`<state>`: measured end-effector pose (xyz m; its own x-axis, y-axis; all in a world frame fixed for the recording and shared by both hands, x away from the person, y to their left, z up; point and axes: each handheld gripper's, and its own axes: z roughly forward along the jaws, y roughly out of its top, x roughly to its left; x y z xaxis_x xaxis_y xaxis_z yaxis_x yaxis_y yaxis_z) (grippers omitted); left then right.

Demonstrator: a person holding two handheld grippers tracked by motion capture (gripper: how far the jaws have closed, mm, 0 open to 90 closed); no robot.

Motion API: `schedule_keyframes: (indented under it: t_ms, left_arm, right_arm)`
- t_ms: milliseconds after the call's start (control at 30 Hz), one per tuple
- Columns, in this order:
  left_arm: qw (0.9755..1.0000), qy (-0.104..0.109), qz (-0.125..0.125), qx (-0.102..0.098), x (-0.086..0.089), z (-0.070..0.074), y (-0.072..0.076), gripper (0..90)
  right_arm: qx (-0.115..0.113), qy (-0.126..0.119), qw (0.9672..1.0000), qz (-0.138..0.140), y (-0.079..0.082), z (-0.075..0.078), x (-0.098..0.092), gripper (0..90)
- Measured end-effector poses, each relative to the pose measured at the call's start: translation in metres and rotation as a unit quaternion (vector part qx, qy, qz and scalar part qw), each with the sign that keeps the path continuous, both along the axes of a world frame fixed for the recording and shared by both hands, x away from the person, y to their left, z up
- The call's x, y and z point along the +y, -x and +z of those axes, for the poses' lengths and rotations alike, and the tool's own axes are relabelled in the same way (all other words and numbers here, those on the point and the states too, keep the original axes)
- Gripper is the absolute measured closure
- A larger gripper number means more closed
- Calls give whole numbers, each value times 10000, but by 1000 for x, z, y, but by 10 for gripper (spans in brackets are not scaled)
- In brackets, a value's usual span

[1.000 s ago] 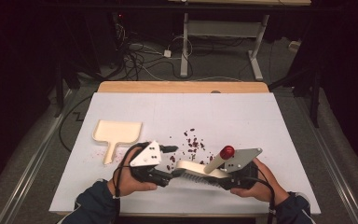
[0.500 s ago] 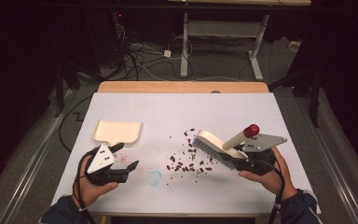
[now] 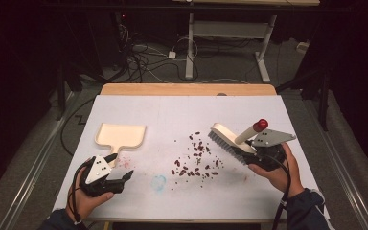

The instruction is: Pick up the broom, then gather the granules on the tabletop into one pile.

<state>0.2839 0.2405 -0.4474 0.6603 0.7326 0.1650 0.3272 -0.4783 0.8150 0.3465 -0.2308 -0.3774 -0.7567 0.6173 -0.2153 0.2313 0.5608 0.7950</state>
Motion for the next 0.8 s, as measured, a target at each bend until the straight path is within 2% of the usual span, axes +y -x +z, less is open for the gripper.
schedule_keyframes:
  t_ms: [133, 200, 267, 333, 400, 433, 467, 533, 600, 667, 700, 733, 767, 800]
  left_arm:
    - [10000, -71, -40, 20, 0, -2, 4, 224]
    - [9998, -172, -90, -54, 1, -2, 5, 234]
    - [9998, -181, -105, -63, 1, -3, 6, 237]
    - [9997, -218, -98, -33, 0, -4, 7, 237]
    - [9996, -278, -94, 7, 0, -5, 7, 237]
    - [9996, -274, -97, 8, 0, -5, 8, 236]
    - [9996, -275, -96, 1, -1, -5, 8, 236]
    - [9995, -305, -106, -2, -2, -5, 7, 235]
    - [9993, -363, -99, 44, -2, -7, 6, 234]
    - [9985, -533, -78, 32, -3, -9, 5, 234]
    - [9982, -595, -63, 38, -3, -9, 6, 234]
    - [9981, -621, -54, 27, -3, -10, 7, 234]
    - [9981, -608, -45, 60, -2, -10, 9, 234]
    - [9981, -603, -50, 68, -1, -10, 9, 234]
  right_arm:
    - [-60, 93, 9997, -201, -11, -1, -2, 679]
    - [-74, 146, 9995, -279, -20, -2, -3, 679]
    - [-108, 195, 9991, -373, -28, -4, -3, 679]
    - [-203, 349, 9982, -450, -38, -5, -1, 679]
    - [-227, 404, 9978, -475, -49, -6, 1, 679]
    - [-338, 516, 9967, -524, -60, -6, 4, 679]
    - [-338, 516, 9967, -524, -60, -6, 4, 679]
    - [-497, 755, 9942, -585, -72, -7, 11, 679]
    - [-458, 815, 9943, -521, -85, -11, 17, 679]
    - [-454, 937, 9933, -501, -97, -16, 25, 679]
    - [-462, 1027, 9925, -471, -109, -21, 33, 680]
    - [-462, 1027, 9925, -471, -109, -21, 33, 680]
    - [-453, 1029, 9928, -425, -119, -27, 42, 679]
    - [-453, 1029, 9928, -425, -119, -27, 42, 679]
